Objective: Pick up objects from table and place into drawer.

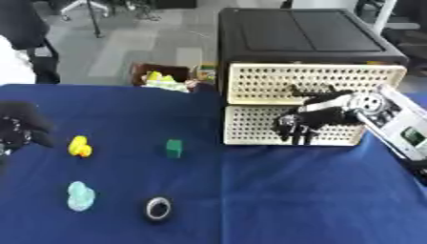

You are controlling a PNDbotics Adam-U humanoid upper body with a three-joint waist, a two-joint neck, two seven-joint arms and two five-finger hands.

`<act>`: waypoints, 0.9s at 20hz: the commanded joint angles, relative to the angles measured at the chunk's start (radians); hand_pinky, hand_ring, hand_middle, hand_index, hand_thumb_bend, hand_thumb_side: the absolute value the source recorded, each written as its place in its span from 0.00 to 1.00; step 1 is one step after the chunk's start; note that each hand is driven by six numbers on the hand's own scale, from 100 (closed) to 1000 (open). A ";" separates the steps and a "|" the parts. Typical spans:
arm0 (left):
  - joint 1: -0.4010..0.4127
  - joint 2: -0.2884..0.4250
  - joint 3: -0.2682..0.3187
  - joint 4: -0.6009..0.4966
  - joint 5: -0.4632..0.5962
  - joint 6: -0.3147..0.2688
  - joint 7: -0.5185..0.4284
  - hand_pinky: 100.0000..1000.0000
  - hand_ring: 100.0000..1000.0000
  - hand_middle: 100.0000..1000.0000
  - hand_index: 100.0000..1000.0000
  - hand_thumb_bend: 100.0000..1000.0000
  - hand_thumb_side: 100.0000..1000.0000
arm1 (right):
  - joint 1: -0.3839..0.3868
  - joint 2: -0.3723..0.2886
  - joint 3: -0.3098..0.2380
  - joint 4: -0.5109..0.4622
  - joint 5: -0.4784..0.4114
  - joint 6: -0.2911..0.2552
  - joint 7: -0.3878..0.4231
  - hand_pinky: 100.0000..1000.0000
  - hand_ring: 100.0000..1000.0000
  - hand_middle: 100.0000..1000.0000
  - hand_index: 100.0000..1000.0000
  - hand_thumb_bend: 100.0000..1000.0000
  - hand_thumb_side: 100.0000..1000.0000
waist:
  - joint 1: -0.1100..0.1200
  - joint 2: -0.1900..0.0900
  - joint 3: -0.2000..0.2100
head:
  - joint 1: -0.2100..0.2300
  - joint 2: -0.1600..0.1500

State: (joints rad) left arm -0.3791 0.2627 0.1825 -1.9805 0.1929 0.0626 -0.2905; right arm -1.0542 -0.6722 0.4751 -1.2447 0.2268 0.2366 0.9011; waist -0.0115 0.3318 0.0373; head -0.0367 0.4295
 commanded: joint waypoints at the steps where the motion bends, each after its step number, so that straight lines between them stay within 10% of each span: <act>1: -0.012 0.011 0.012 -0.019 0.002 -0.002 -0.003 0.51 0.59 0.50 0.69 0.05 1.00 | 0.025 -0.079 -0.018 -0.130 -0.049 -0.010 0.006 0.67 0.71 0.69 0.88 0.00 1.00 | 0.001 -0.018 -0.002 | 0.004 -0.004; 9: -0.012 0.012 0.015 -0.019 0.001 -0.010 -0.009 0.52 0.59 0.51 0.70 0.05 1.00 | 0.214 -0.178 -0.185 -0.499 -0.181 0.008 -0.028 0.76 0.72 0.64 0.84 0.00 1.00 | 0.005 -0.024 -0.011 | 0.013 0.009; 18: -0.004 0.008 0.022 -0.019 0.010 -0.031 -0.011 0.52 0.59 0.52 0.71 0.04 1.00 | 0.336 -0.087 -0.375 -0.732 -0.326 -0.021 -0.349 0.82 0.68 0.58 0.78 0.00 1.00 | 0.021 -0.042 -0.016 | 0.030 0.035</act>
State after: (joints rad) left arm -0.3777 0.2626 0.1942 -1.9805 0.1976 0.0386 -0.3020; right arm -0.7095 -0.7589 0.1385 -1.9349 -0.0766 0.2213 0.6060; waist 0.0096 0.3120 0.0218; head -0.0111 0.4570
